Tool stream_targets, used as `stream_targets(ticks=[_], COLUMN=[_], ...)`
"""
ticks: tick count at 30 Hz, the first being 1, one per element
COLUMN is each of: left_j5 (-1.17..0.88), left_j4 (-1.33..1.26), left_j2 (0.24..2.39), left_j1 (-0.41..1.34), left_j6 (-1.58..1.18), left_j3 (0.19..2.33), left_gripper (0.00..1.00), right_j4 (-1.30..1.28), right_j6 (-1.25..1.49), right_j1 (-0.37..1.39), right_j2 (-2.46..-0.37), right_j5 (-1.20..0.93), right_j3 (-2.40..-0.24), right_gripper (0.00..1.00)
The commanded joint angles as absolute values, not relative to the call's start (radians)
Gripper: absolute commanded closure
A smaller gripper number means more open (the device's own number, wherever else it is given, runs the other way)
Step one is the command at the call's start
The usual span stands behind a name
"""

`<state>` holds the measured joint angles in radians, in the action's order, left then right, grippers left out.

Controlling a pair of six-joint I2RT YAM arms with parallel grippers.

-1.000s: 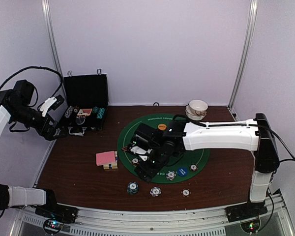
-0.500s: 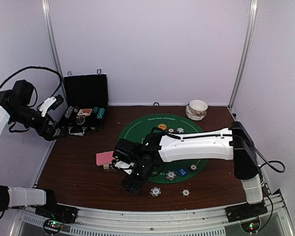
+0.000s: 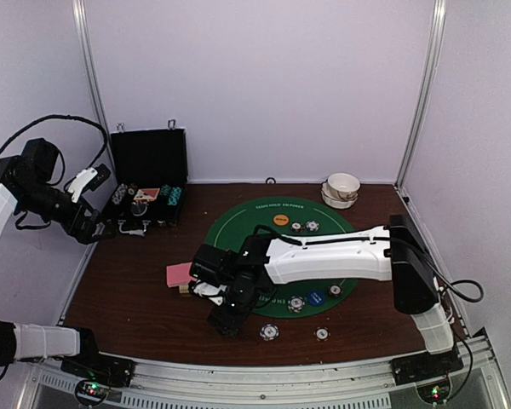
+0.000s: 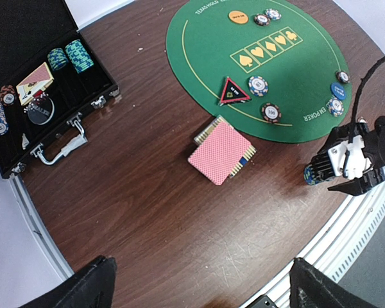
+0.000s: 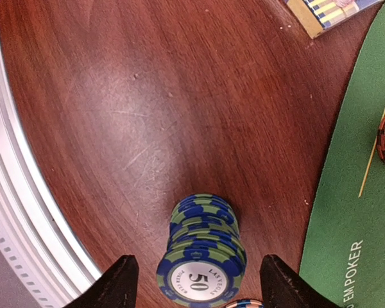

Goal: Distribute texas hold em gaming equipment

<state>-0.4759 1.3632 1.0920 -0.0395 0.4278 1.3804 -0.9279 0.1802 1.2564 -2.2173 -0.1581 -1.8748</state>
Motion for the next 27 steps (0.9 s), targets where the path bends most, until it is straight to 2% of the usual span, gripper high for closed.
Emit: stream_targets(ticks=[1, 12, 23, 27], left_j5=[-0.488, -0.486, -0.48, -0.478], left_j4=[1.363, 1.363, 1.364, 1.364], left_j2=[1.081, 1.082, 1.08, 1.08], left_j1=[-0.046, -0.046, -0.046, -0.046], left_j6=[0.433, 0.433, 0.434, 0.436], left_j3=[1.387, 1.388, 1.392, 1.393], left_gripper=[0.02, 0.02, 0.02, 0.02], right_j4=[-0.936, -0.93, -0.936, -0.938], right_j6=[0.17, 0.169, 0.17, 0.169], right_j1=[1.249, 1.242, 1.238, 1.238], right_j2=[-2.24, -2.25, -2.244, -2.24], right_j5=[-0.164, -0.167, -0.186, -0.194], right_j3=[-1.898, -1.898, -1.899, -1.898], right_gripper=[0.34, 0.42, 0.59, 0.7])
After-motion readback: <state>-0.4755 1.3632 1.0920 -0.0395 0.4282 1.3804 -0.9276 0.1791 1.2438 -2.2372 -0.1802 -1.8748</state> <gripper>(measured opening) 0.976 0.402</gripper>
